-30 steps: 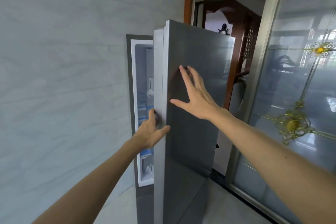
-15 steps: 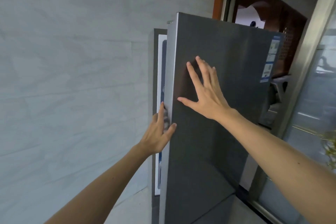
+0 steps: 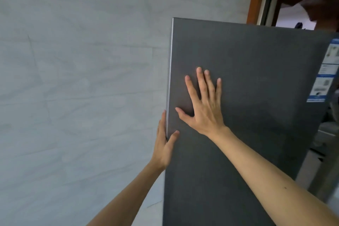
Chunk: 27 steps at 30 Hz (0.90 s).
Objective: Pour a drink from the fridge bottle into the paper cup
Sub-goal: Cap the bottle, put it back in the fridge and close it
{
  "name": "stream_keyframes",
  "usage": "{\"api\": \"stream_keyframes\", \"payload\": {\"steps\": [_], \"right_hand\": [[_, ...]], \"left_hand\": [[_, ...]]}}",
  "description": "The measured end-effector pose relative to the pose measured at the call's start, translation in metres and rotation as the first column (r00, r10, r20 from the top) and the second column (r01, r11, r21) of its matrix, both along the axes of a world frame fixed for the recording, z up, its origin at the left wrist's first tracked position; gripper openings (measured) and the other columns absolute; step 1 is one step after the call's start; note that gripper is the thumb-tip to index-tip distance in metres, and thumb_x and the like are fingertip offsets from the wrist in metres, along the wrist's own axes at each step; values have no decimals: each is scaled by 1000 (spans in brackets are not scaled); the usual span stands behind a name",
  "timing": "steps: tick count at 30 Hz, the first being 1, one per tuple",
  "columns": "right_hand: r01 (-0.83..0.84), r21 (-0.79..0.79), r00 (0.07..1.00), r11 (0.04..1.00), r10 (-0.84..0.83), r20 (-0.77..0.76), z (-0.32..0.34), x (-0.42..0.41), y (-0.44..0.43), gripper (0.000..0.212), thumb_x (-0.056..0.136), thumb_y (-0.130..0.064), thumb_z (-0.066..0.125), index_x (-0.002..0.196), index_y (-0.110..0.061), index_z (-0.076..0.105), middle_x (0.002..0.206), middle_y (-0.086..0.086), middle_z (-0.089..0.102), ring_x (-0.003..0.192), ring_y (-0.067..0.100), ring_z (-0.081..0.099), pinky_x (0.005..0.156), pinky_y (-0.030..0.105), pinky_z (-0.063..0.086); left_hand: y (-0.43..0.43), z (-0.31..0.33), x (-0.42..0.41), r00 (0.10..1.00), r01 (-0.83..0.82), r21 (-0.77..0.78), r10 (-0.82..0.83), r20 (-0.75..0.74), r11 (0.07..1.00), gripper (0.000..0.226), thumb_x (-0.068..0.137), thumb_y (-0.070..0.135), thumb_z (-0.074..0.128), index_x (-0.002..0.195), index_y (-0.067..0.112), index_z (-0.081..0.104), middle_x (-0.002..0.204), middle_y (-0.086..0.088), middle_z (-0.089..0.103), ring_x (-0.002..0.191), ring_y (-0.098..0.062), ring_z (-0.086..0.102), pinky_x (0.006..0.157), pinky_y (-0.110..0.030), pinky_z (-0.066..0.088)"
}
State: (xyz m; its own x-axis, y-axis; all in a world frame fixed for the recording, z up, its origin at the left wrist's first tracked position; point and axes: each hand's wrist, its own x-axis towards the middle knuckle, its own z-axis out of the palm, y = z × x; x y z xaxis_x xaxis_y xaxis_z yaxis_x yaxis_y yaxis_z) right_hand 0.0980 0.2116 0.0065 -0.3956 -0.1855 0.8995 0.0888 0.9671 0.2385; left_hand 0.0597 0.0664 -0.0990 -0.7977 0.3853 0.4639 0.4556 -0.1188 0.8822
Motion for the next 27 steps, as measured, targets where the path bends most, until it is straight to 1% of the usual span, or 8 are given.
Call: {"api": "stream_keyframes", "payload": {"steps": [4,7,10,14,18,20,24,27], "right_hand": [[18,19,999,1000,-17,-48,-2,-24,5,84,87,-60,55,153,-13,32,160,20,19,149,37,17,117,64,9],[36,26,997,999,-34,-63,-3,-37,8,83,87,-59,53,153,-14,31,159,20,21,149,37,18,117,64,10],[49,31,996,998,-46,-71,-4,-47,11,82,88,-58,53,153,-14,32,159,20,22,148,37,19,117,64,11],[62,40,995,997,-59,-82,-5,-59,15,79,89,-57,51,153,-15,33,159,20,23,149,36,18,117,64,11],[80,53,992,995,-74,-97,-6,-69,18,78,89,-55,51,153,-14,33,159,20,24,148,36,19,117,64,12],[90,59,991,994,-84,-99,-6,-73,19,78,89,-55,50,153,-14,32,159,20,23,148,37,19,117,64,11],[90,58,990,994,-83,-118,-7,-75,19,77,89,-54,48,153,-14,32,159,21,23,148,38,19,117,64,11],[89,56,990,994,-82,-118,-7,-76,19,78,88,-54,48,153,-14,32,159,20,23,148,38,19,117,64,11]], "left_hand": [[10,3,-18,997,20,106,-28,74,994,64,94,33,54,151,44,29,155,13,39,142,-15,40,115,-50,36],[16,4,-28,993,35,144,-50,106,989,60,97,26,52,152,37,32,152,7,45,138,-17,47,113,-49,40],[22,2,-39,989,20,140,-40,144,990,61,95,33,55,152,38,33,152,5,46,137,-19,48,113,-51,40],[27,5,-48,986,27,158,-52,156,987,61,96,28,52,153,32,32,149,4,50,133,-18,53,111,-49,43],[31,6,-58,986,27,161,-52,156,987,60,97,26,50,153,32,31,148,5,51,133,-16,53,111,-47,43],[34,4,-63,988,20,158,-44,151,987,60,96,27,50,153,31,31,148,5,51,133,-15,53,111,-44,44],[36,1,-66,992,25,169,-45,119,985,59,97,25,49,153,29,33,146,6,53,132,-13,53,106,-31,48],[36,0,-69,993,23,174,-44,114,985,58,97,26,49,152,27,34,146,5,53,132,-13,53,108,-30,46]]}}
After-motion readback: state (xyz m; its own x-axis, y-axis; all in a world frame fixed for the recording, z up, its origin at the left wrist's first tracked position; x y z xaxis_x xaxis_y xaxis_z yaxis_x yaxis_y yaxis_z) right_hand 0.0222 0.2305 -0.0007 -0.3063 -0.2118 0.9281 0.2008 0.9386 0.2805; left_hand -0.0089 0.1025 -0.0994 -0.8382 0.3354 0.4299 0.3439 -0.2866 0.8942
